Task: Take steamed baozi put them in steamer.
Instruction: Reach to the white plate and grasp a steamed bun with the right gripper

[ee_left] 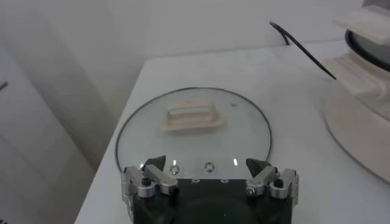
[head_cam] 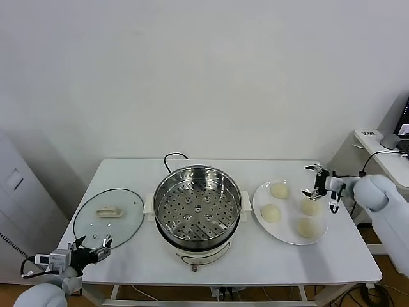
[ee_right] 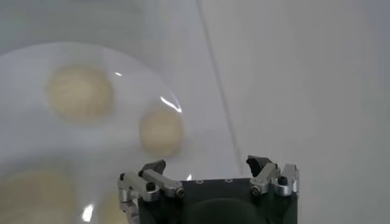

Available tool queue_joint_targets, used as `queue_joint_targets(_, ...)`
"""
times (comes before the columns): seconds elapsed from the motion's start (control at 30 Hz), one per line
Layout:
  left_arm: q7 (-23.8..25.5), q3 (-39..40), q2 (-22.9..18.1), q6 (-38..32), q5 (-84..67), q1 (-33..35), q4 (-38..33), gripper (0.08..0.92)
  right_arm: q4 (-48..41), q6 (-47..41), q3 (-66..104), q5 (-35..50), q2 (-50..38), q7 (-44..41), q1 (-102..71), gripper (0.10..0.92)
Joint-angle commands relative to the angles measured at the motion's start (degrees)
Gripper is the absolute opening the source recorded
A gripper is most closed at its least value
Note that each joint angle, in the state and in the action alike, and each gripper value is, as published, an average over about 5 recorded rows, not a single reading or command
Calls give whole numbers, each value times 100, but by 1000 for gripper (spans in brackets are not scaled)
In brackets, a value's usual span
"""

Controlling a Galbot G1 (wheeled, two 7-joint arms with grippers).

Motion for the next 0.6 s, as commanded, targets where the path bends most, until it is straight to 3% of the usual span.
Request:
queue_joint_targets(0.03, 21, 27, 8, 51, 11, -44, 40, 823, -1827, 688, -1945, 115, 654, -1277, 2120, 823)
queue_joint_targets(0.27, 20, 73, -15, 72, 7, -101, 70, 823, -2816, 1234, -1969, -314, 1287, -1620, 2325, 823)
queue_joint_targets(0.6, 11, 68, 22, 75, -5, -100, 33, 823, -3327, 1538, -1506, -928, 1799, -1169, 2059, 823)
